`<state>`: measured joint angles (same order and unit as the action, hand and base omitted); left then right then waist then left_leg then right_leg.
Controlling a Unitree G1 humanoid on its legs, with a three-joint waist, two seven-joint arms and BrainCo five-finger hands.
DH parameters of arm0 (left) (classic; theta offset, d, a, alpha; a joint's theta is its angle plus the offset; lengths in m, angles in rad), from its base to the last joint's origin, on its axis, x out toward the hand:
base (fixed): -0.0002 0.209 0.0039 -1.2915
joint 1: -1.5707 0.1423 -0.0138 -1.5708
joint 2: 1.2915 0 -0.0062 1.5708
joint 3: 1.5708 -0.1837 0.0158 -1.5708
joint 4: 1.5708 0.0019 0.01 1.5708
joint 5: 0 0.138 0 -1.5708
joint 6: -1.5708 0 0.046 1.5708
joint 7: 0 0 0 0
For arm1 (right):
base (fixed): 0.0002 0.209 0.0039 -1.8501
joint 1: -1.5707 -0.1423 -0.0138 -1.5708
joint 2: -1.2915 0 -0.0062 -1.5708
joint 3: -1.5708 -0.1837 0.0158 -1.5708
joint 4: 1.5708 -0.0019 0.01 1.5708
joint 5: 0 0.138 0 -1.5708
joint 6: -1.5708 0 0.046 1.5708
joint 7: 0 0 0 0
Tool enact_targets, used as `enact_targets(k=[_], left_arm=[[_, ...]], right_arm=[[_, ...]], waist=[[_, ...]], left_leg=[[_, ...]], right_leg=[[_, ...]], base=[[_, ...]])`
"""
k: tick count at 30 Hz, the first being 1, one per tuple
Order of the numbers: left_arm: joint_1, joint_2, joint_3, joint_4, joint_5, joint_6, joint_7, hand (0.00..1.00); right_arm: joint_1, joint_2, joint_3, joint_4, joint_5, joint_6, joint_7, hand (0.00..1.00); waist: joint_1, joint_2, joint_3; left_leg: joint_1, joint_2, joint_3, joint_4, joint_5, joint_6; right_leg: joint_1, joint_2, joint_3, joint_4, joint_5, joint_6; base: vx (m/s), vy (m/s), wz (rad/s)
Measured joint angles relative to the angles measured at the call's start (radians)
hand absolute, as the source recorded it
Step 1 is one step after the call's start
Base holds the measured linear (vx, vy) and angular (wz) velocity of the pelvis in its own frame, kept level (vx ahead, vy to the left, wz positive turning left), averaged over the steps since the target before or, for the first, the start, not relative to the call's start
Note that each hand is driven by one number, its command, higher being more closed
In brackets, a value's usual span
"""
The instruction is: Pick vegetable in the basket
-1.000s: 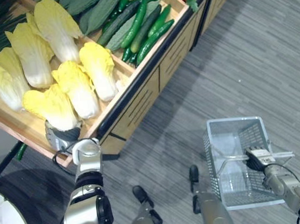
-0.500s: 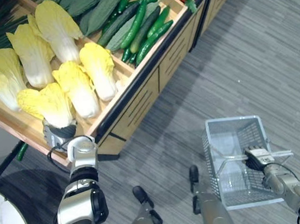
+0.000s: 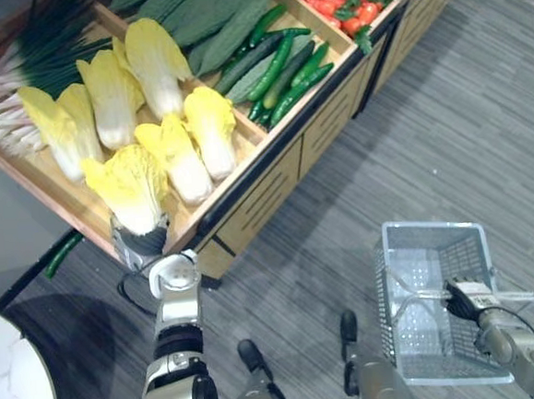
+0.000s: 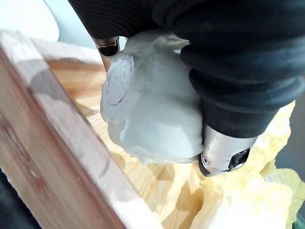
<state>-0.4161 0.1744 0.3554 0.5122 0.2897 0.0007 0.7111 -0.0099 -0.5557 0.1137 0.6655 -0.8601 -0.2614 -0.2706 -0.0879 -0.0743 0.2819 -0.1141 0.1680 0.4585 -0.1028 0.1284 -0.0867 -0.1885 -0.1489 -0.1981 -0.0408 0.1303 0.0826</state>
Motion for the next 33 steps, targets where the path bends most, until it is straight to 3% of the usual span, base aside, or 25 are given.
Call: enact_targets(k=[7, 13, 15, 18, 22, 24, 27, 29, 33], left_arm=[[0.096, -0.076, 0.003, -0.24, 0.04, -0.012, 0.004, 1.0], [0.107, -0.096, 0.0, -0.447, 0.085, -0.013, 0.031, 1.0], [0.114, -0.096, -0.016, -0.521, 0.123, -0.014, 0.032, 1.0], [0.157, -0.077, -0.129, -0.619, 0.166, -0.044, 0.017, 1.0], [0.215, -0.002, -0.388, -0.669, 0.163, -0.122, -0.094, 1.0], [0.242, 0.037, -0.527, -0.67, 0.143, -0.193, -0.213, 1.0], [0.266, 0.071, -0.648, -0.669, 0.115, -0.252, -0.315, 1.0], [0.267, 0.085, -0.695, -0.651, 0.069, -0.281, -0.368, 1.0], [0.267, 0.105, -0.833, -0.582, -0.051, -0.297, -0.465, 1.0]], right_arm=[[0.066, 0.022, -0.066, 0.023, -0.001, 0.013, 0.04, 1.0], [0.09, 0.026, -0.072, 0.05, -0.001, 0.013, 0.043, 1.0], [0.092, 0.026, -0.078, 0.05, 0.0, 0.013, 0.051, 1.0], [0.093, 0.021, -0.083, 0.05, 0.007, 0.013, 0.079, 1.0], [0.068, -0.015, -0.059, 0.02, 0.022, 0.01, 0.108, 1.0], [0.02, -0.065, -0.027, -0.005, 0.094, 0.007, 0.123, 1.0], [-0.068, -0.088, 0.006, -0.006, 0.174, 0.007, 0.153, 1.0], [-0.117, -0.093, 0.036, -0.001, 0.213, 0.009, 0.173, 1.0], [-0.256, -0.092, 0.095, 0.005, 0.282, 0.028, 0.191, 1.0]], waist=[[0.011, 0.026, -0.083], [0.011, 0.026, -0.125], [0.011, 0.027, -0.135], [0.013, 0.028, -0.15], [0.012, 0.037, -0.175], [0.009, 0.055, -0.193], [0.007, 0.079, -0.207], [0.007, 0.088, -0.212], [0.009, 0.092, -0.216]], left_leg=[[-0.003, -0.002, -0.033, 0.0, 0.0, 0.0], [0.001, -0.004, -0.053, 0.0, 0.0, -0.001], [0.0, -0.005, -0.055, -0.001, 0.0, -0.001], [0.002, -0.006, -0.055, -0.001, 0.0, -0.001], [0.022, -0.008, -0.027, -0.001, -0.005, -0.006], [0.04, -0.008, 0.004, -0.001, -0.01, -0.006], [0.068, -0.004, 0.054, -0.002, -0.016, -0.011], [0.086, -0.001, 0.082, -0.002, -0.019, -0.015], [0.117, 0.001, 0.16, -0.002, -0.027, -0.024]], right_leg=[[0.02, -0.004, -0.033, -0.003, -0.009, 0.006], [0.04, -0.007, -0.051, -0.008, -0.01, 0.007], [0.04, -0.008, -0.053, -0.008, -0.013, 0.011], [0.042, -0.009, -0.053, -0.008, -0.013, 0.012], [0.043, -0.01, -0.025, -0.008, -0.012, 0.014], [0.041, -0.009, 0.007, -0.009, -0.011, 0.016], [0.033, 0.0, 0.058, -0.011, -0.009, 0.02], [0.03, 0.007, 0.085, -0.01, -0.007, 0.023], [0.01, 0.015, 0.158, -0.004, 0.003, 0.032]], base=[[0.04, -0.003, 0.14], [0.03, 0.0, 0.1], [0.03, 0.0, 0.03], [0.02, 0.001, 0.0], [0.03, 0.003, -0.2], [0.03, 0.006, -0.38], [0.03, -0.004, -0.49], [0.02, -0.017, -0.46], [0.02, -0.025, -0.51]])
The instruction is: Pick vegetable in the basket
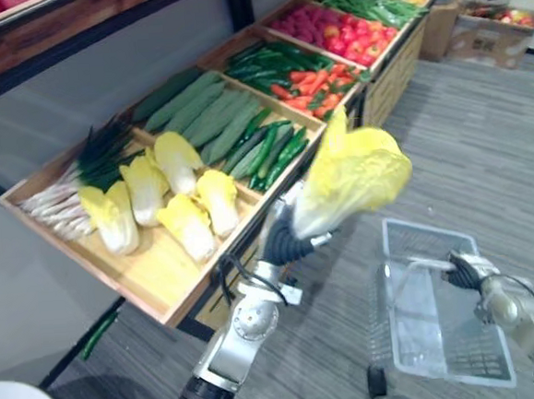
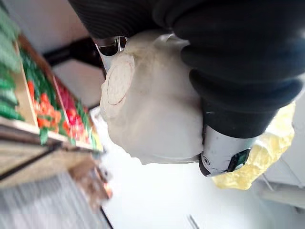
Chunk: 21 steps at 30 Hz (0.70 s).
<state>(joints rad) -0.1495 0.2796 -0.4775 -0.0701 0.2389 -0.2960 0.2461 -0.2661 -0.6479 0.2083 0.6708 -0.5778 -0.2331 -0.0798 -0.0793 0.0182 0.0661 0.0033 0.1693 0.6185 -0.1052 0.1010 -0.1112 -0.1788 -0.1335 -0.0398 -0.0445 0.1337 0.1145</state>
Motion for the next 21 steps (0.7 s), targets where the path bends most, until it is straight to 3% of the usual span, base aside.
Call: enact_targets(k=[4, 13, 16, 21], left_arm=[[0.007, -0.002, -0.148, 0.013, -0.041, -0.005, -0.077, 1.0], [0.005, 0.006, -0.295, 0.014, -0.121, -0.008, -0.203, 1.0], [0.0, 0.029, -0.323, 0.014, -0.139, -0.009, -0.235, 1.0], [-0.017, 0.048, -0.297, 0.048, -0.154, -0.012, -0.254, 1.0]], right_arm=[[-0.074, 0.028, 0.0, -0.068, 0.029, 0.042, 0.0, 1.0], [-0.124, 0.123, 0.012, -0.217, 0.064, 0.081, 0.003, 1.0], [-0.179, 0.158, 0.094, -0.274, 0.083, 0.094, 0.02, 1.0], [-0.275, 0.182, 0.254, -0.329, 0.085, 0.077, 0.086, 1.0]], waist=[[0.003, -0.001, -0.001], [0.0, -0.003, -0.02], [0.0, -0.005, -0.026], [0.001, -0.009, -0.032]], left_leg=[[0.043, 0.003, 0.08, 0.0, -0.021, -0.009], [0.096, 0.034, 0.182, 0.007, -0.044, -0.041], [0.123, 0.047, 0.248, 0.008, -0.056, -0.059], [0.122, 0.135, 0.337, 0.175, -0.137, -0.091]], right_leg=[[-0.006, 0.006, 0.056, 0.013, 0.002, 0.001], [-0.01, 0.052, 0.113, 0.018, 0.003, -0.01], [-0.03, 0.084, 0.168, 0.04, 0.003, -0.01], [-0.047, 0.137, 0.241, 0.061, 0.003, -0.011]], base=[[0.02, -0.019, -0.5], [0.02, -0.036, -0.31], [0.0, -0.018, -0.62], [-0.01, -0.041, -0.5]])
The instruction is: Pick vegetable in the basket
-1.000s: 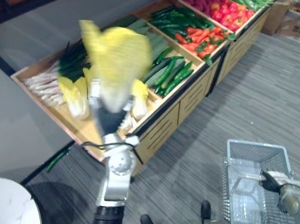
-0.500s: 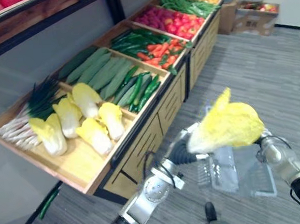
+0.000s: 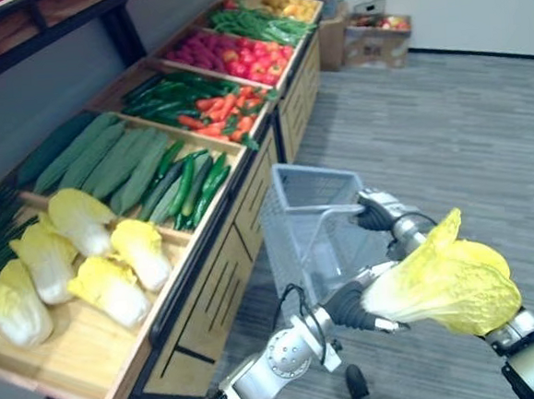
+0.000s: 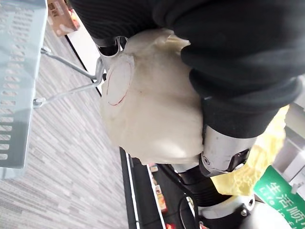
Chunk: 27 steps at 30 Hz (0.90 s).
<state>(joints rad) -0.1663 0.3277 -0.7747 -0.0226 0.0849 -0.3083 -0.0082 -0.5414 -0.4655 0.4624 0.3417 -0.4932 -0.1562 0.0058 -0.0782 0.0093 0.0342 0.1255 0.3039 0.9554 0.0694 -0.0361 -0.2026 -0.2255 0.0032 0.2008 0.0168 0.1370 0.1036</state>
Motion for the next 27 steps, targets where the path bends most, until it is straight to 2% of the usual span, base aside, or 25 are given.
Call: enact_targets(k=[4, 10, 16, 20, 23, 27], left_arm=[[-0.006, -0.006, 0.019, 0.008, 0.019, -0.01, -0.003, 1.0], [-0.017, -0.077, 0.049, 0.082, 0.169, -0.031, 0.009, 1.0], [-0.041, -0.132, 0.074, 0.162, 0.312, -0.053, 0.036, 1.0], [-0.1, -0.173, 0.075, 0.264, 0.44, -0.074, 0.064, 1.0], [-0.139, -0.202, 0.072, 0.344, 0.499, -0.1, 0.093, 1.0], [-0.191, -0.216, 0.058, 0.393, 0.567, -0.11, 0.122, 1.0]], right_arm=[[-0.026, -0.008, 0.027, -0.001, 0.0, 0.001, 0.046, 1.0], [-0.026, -0.063, 0.084, -0.016, 0.003, -0.002, 0.13, 1.0], [-0.022, -0.12, 0.097, -0.017, 0.004, -0.001, 0.182, 1.0], [0.002, -0.162, 0.095, 0.006, 0.004, 0.0, 0.194, 1.0], [0.005, -0.171, 0.095, 0.047, 0.004, 0.002, 0.194, 1.0], [0.005, -0.191, 0.095, 0.07, 0.021, 0.002, 0.192, 1.0]], waist=[[0.0, 0.0, 0.0], [0.0, -0.001, 0.0], [0.0, -0.001, 0.002], [0.0, -0.002, 0.004], [-0.001, 0.002, 0.011], [-0.003, 0.007, 0.045]], left_leg=[[0.004, 0.031, 0.026, 0.05, -0.031, -0.008], [0.008, 0.036, 0.044, 0.08, -0.063, -0.014], [0.001, 0.03, 0.04, 0.071, -0.056, -0.006], [-0.001, -0.009, 0.019, 0.01, -0.028, 0.005], [0.007, -0.041, 0.014, -0.049, -0.002, 0.009], [0.022, -0.078, -0.002, -0.123, 0.033, 0.012]], right_leg=[[0.001, 0.017, 0.018, 0.005, 0.0, 0.0], [0.002, 0.013, 0.031, 0.01, -0.003, -0.004], [0.002, 0.0, 0.012, 0.009, -0.01, -0.015], [0.004, -0.022, 0.0, 0.0, -0.01, -0.015], [0.002, -0.029, 0.001, -0.004, -0.01, -0.014], [0.002, -0.034, 0.002, -0.01, -0.009, -0.013]], base=[[-0.04, -0.023, -0.23], [-0.07, 0.008, -0.06], [-0.04, -0.003, 0.12], [-0.03, 0.025, 0.16], [-0.04, 0.025, 0.07], [-0.05, 0.013, 0.03]])
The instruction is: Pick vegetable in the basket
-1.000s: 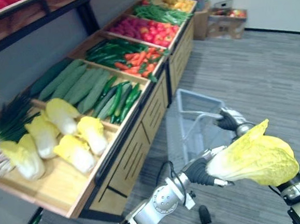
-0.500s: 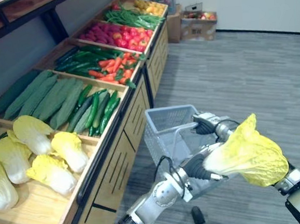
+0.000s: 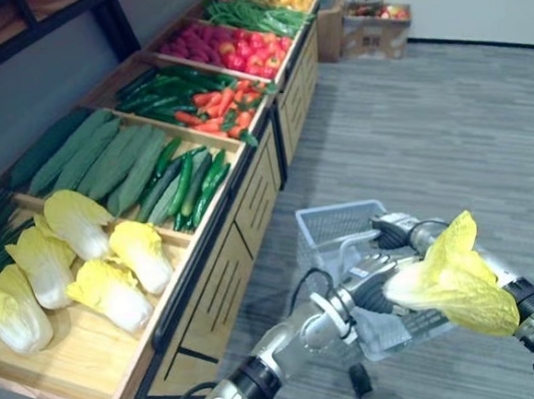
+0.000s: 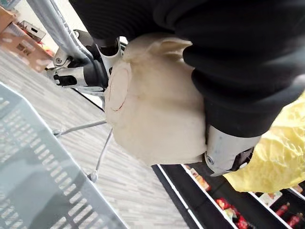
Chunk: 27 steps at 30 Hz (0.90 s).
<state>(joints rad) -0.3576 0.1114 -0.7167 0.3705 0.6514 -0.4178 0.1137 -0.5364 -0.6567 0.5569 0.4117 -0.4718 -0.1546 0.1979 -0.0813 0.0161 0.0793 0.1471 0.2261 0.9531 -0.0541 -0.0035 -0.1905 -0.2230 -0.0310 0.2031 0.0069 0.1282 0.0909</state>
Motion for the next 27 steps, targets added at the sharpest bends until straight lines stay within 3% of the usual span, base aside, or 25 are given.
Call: enact_targets(k=[14, 16, 17, 19, 27], left_arm=[[-0.04, 0.005, -0.07, 0.108, 0.041, -0.018, 0.031, 1.0], [-0.056, 0.0, -0.087, 0.209, 0.097, 0.037, 0.004, 1.0], [-0.06, 0.005, -0.103, 0.31, 0.143, 0.091, -0.021, 1.0], [-0.059, 0.014, -0.102, 0.356, 0.159, 0.134, -0.03, 1.0], [-0.064, 0.068, -0.101, 0.331, 0.178, 0.135, -0.032, 1.0]], right_arm=[[0.03, 0.005, -0.061, 0.006, 0.009, -0.002, -0.039, 1.0], [0.028, 0.017, -0.075, -0.013, 0.011, -0.002, -0.037, 1.0], [0.019, 0.032, -0.08, -0.038, 0.011, -0.006, -0.033, 1.0], [0.038, 0.053, -0.051, -0.054, 0.01, -0.029, -0.009, 1.0], [0.039, 0.07, -0.066, -0.072, 0.016, -0.054, -0.005, 1.0]], waist=[[-0.002, 0.027, 0.034], [-0.007, 0.029, 0.035], [-0.026, 0.028, 0.035], [-0.044, 0.027, 0.041], [-0.044, 0.032, 0.049]], left_leg=[[0.014, -0.024, -0.008, -0.047, 0.02, 0.002], [0.014, -0.023, -0.009, -0.047, 0.021, 0.002], [0.014, -0.022, -0.009, -0.047, 0.022, 0.003], [0.014, -0.022, -0.01, -0.047, 0.024, 0.005], [0.01, -0.021, -0.022, -0.047, 0.025, 0.007]], right_leg=[[0.002, -0.004, 0.004, -0.006, 0.002, 0.003], [0.002, -0.002, 0.005, -0.006, 0.002, 0.003], [0.001, -0.001, 0.005, -0.006, 0.002, 0.003], [0.001, -0.001, 0.005, -0.006, 0.002, 0.003], [0.003, -0.004, -0.004, -0.006, 0.003, 0.005]], base=[[-0.05, -0.002, 0.01], [-0.08, -0.024, -0.01], [-0.07, -0.026, -0.01], [-0.07, -0.022, 0.0], [-0.06, -0.008, 0.04]])
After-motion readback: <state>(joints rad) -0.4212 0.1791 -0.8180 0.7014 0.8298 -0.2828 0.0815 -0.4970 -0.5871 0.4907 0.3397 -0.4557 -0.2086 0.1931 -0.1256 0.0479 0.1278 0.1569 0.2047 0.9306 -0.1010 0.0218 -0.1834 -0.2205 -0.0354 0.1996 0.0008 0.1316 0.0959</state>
